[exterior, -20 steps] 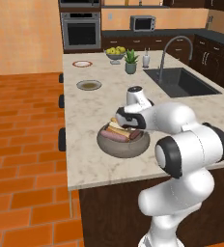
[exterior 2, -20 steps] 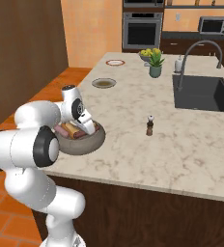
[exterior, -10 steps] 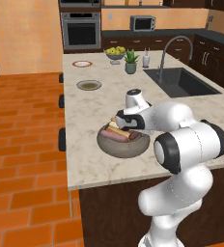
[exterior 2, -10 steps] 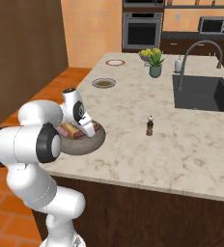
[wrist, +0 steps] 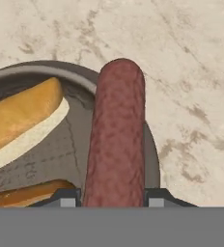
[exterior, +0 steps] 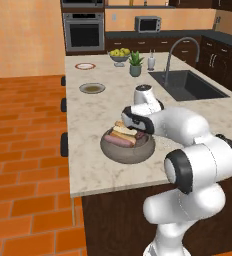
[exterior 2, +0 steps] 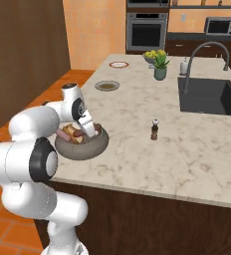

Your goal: Place one bun and one sausage from the bowl on each plate.

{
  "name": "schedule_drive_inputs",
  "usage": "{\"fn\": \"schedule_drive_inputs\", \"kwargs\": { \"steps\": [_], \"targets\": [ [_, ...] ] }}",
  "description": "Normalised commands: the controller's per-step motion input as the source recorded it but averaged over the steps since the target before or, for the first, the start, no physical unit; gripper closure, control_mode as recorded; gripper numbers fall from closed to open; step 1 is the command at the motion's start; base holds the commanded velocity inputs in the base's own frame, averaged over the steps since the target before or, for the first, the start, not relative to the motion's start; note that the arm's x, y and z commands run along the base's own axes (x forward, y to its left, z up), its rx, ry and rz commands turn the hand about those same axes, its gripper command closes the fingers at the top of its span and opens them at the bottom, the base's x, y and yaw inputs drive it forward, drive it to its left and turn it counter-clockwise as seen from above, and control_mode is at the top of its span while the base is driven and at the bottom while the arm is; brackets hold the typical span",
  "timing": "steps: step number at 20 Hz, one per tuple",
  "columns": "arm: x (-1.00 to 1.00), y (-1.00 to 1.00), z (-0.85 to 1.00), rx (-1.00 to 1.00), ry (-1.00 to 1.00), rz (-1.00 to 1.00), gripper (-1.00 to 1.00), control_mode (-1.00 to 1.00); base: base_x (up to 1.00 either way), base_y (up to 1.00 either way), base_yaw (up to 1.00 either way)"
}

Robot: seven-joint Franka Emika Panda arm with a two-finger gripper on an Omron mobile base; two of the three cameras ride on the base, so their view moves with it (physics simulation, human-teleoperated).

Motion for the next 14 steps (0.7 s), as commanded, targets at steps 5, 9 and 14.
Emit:
{"fn": "schedule_drive_inputs", "kwargs": {
  "steps": [5,9,14],
  "targets": [
    [-0.99,-0.39,1.00,0.20,-0.20,-0.02,1.00,-1.00,0.00,0.00,0.00],
    [-1.00,-0.21,1.00,0.15,-0.02,-0.05,1.00,-1.00,0.00,0.00,0.00],
    [-0.93,-0.03,0.84,0.11,0.07,-0.07,1.00,-1.00,0.00,0.00,0.00]
  ]
}}
